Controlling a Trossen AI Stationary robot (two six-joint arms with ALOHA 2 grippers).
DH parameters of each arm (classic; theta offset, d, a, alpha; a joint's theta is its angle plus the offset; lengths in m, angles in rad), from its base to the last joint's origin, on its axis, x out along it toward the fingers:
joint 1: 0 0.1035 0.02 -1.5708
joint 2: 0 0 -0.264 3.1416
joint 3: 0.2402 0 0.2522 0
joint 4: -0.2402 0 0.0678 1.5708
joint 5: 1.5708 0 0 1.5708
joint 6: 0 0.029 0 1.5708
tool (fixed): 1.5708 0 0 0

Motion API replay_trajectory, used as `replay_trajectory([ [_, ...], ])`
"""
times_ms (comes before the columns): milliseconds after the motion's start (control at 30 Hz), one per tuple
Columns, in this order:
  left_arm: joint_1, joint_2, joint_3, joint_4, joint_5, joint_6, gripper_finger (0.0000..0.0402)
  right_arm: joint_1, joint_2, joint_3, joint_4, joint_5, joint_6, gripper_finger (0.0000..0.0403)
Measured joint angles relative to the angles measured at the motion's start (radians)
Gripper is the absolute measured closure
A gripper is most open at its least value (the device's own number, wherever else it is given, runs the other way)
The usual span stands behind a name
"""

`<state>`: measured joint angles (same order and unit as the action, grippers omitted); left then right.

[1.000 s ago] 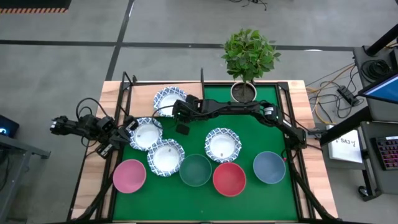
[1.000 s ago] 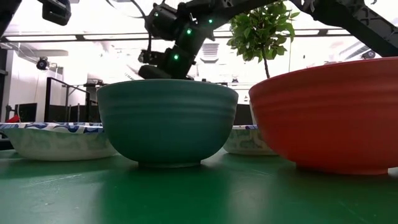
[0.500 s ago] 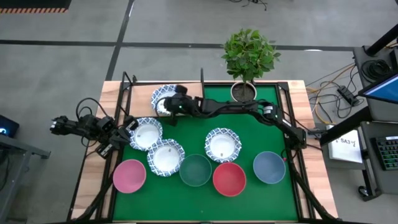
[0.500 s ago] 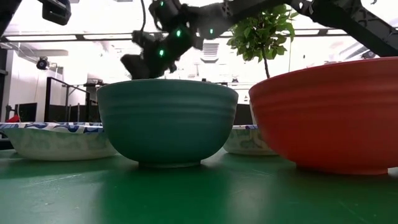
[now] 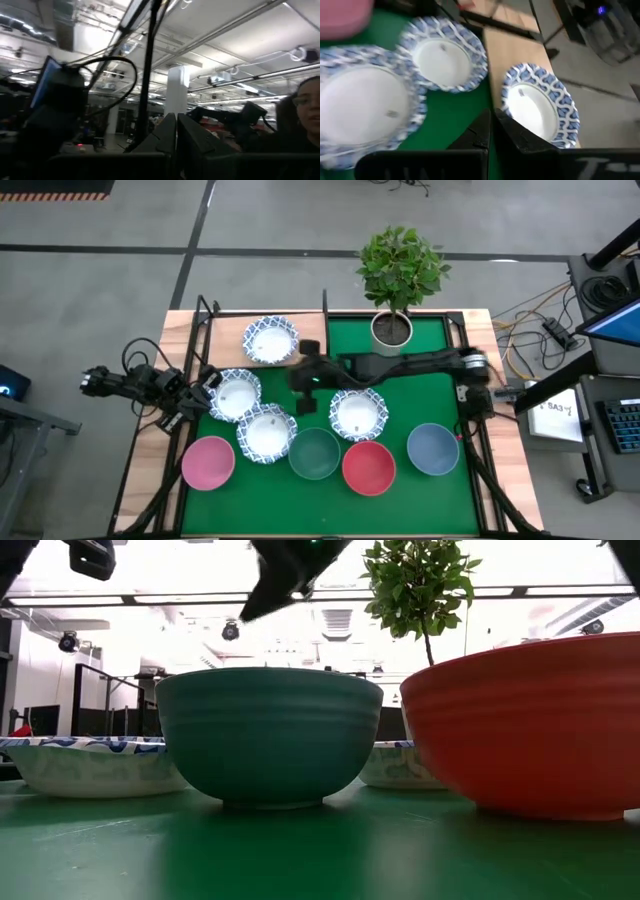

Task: Place and stack bowls onto a shelf
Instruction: Put the white and blue bowl on the shelf

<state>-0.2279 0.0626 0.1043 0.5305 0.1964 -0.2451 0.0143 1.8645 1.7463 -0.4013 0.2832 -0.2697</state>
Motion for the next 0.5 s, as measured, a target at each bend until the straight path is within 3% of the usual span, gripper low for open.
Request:
replay_trajectory([
  [200, 0.000, 0.076, 0.000, 0.008, -0.277, 0.037, 0.0402, 0.057, -0.210, -0.331, 0.162, -0.041, 0.001, 0.0394],
  [367, 0.001, 0.189, 0.000, 0.113, -0.596, 0.022, 0.0402, 0.075, -0.385, -0.539, 0.227, -0.106, 0.027, 0.0394],
  [500, 0.001, 0.318, 0.010, 0.187, -0.683, 0.017, 0.0402, 0.077, -0.504, -0.682, 0.248, -0.108, 0.042, 0.0394],
])
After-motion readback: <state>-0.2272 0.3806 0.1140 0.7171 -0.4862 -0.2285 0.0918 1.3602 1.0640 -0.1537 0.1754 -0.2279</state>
